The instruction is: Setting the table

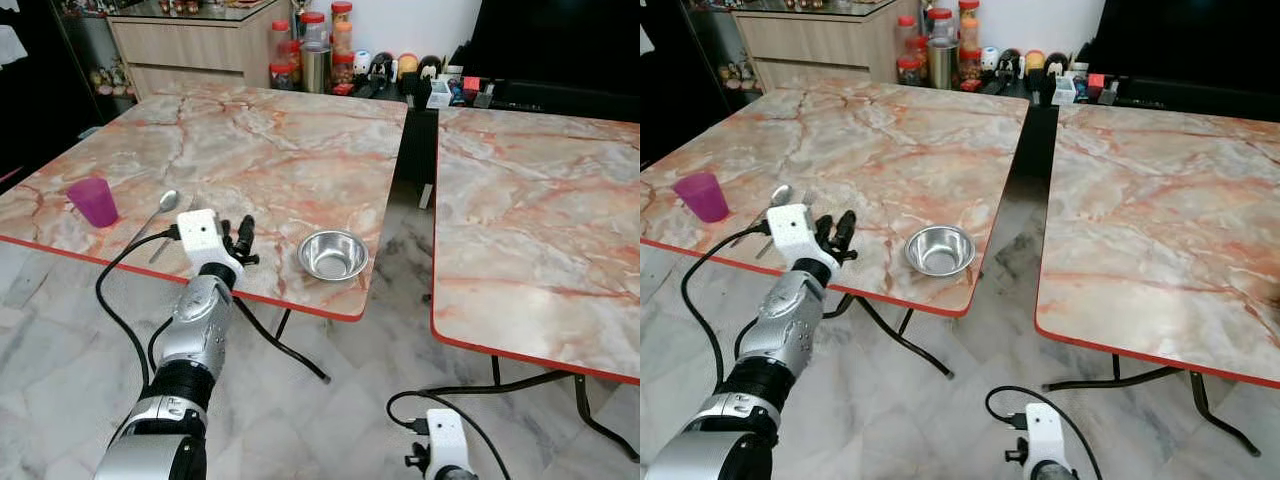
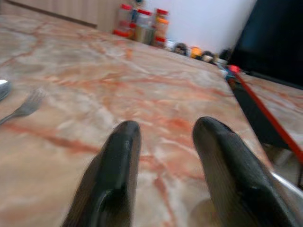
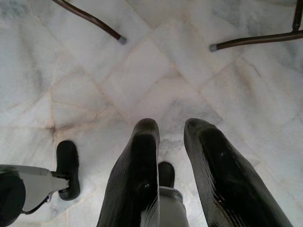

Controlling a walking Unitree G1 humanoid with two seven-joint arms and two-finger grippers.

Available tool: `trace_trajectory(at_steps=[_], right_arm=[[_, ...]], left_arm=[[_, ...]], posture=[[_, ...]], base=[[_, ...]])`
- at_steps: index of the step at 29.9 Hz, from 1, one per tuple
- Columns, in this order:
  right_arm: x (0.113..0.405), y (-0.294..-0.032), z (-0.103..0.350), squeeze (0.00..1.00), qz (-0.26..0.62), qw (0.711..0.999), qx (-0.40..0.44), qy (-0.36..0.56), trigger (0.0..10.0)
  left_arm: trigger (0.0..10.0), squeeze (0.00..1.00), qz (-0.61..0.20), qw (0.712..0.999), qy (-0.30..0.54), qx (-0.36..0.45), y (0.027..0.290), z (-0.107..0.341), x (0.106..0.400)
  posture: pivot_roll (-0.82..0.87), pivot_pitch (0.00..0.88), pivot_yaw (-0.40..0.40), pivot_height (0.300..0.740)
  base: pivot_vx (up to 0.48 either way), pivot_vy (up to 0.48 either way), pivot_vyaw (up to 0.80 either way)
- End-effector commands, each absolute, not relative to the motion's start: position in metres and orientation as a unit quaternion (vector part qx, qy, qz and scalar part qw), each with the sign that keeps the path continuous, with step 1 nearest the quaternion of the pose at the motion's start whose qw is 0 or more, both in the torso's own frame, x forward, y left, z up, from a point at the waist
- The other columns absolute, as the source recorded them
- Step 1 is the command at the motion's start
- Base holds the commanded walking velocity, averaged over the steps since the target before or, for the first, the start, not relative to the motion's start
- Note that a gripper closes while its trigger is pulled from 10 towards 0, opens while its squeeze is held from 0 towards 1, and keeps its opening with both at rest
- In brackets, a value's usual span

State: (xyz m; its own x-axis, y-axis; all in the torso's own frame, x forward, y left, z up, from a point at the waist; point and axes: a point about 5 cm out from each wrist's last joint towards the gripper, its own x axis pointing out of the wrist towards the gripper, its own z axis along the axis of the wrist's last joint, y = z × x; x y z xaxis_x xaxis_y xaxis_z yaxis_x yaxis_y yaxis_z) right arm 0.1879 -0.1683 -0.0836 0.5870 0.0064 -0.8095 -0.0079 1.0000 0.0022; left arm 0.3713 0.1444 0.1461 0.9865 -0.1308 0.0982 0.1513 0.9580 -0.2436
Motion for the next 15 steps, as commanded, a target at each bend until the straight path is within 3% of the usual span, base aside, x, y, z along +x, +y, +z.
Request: trace_trajectory(at_steps=[1,11,12,15], right_arm=[[0.190,-0.169,-0.082,0.00,-0.002,0.893,0.003,0.450,10.0],[0.187,-0.168,-0.084,0.00,-0.008,0.892,0.009,0.452,10.0],[0.186,-0.168,-0.084,0.00,-0.009,0.892,0.010,0.452,10.0],[0.185,-0.168,-0.085,0.00,-0.015,0.892,0.014,0.452,10.0]], left_arm=[[10.0,1.00,-0.110,0.987,-0.021,-0.116,0.134,0.147,0.375],[10.0,1.00,-0.177,0.976,0.063,-0.108,0.099,0.131,0.377],[10.0,0.00,-0.176,0.976,0.069,-0.105,0.097,0.130,0.377],[10.0,0.00,-0.161,0.977,0.086,-0.112,0.095,0.127,0.379]], posture=[[0.02,0.000,0.029,0.740],[0.01,0.000,0.049,0.740],[0.00,0.000,0.056,0.740],[-0.01,0.000,0.061,0.740]], base=[[0.000,0.000,0.00],[0.000,0.000,0.00],[0.000,0.000,0.00],[0.000,0.000,0.00]])
